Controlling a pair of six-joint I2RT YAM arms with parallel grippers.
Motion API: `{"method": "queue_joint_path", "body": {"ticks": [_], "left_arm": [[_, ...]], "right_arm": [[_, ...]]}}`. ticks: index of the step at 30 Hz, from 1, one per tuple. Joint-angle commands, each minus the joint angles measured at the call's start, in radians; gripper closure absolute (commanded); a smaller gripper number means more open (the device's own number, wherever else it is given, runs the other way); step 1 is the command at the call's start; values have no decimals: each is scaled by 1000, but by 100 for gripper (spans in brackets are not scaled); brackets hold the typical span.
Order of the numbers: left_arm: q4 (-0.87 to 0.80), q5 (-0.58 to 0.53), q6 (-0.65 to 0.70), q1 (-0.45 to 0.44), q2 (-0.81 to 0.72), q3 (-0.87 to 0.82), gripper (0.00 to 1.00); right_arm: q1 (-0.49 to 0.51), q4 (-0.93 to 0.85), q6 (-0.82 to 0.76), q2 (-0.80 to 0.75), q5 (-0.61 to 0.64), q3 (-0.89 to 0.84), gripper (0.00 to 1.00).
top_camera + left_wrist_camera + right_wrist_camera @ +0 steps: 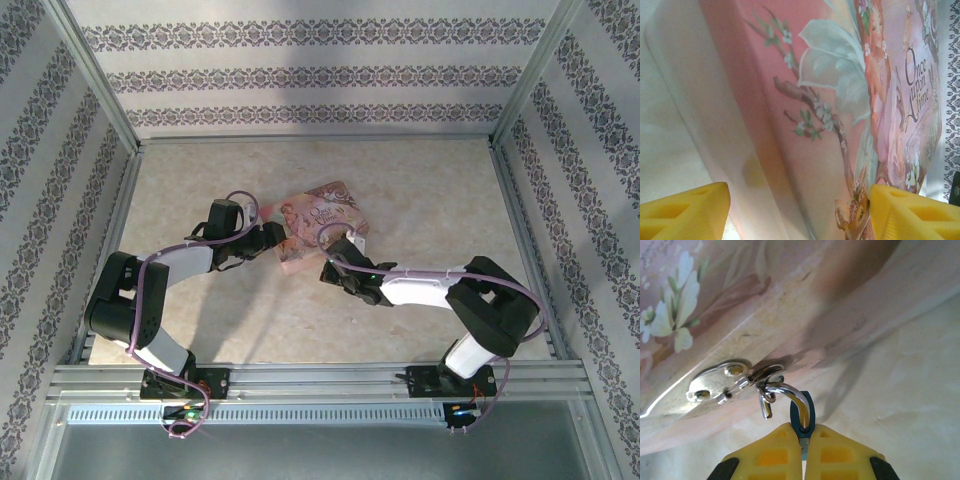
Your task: Unlock a padlock with a key
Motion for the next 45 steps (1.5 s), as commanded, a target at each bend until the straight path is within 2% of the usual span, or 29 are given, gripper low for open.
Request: {"method": "queue_joint_path", "body": {"ticks": [1,5,14,23,27,30,33,37,43,45], "left_arm": [[-7,-30,-2,-7,8,-27,28],[3,-29,-5,-7,13,-30,28],[26,-23,-11,-6,26,-35,28],[39,-21,-18,-6,34,-36,28],[41,-21,-17,-7,34,-38,28],[41,-22,-17,-7,34,-38,28],[40,-22,-17,-6,31,-39,28],[32,-23,-15,-6,25,-38,28],[22,-27,-11,-6,20,-36,28],[21,-26,-11,-6,20,-36,28]], "right_arm": [[10,-239,64,32,149,70,96],[31,-388,110,77,206,165,98],[65,-583,191,184,269,329,99],[92,-643,211,244,286,412,99],[94,-649,221,262,290,428,95],[101,-645,213,270,287,436,91],[107,-642,198,265,295,439,78],[112,-639,190,236,311,428,68],[132,-643,174,151,341,382,57],[142,-645,157,103,356,355,49]]}}
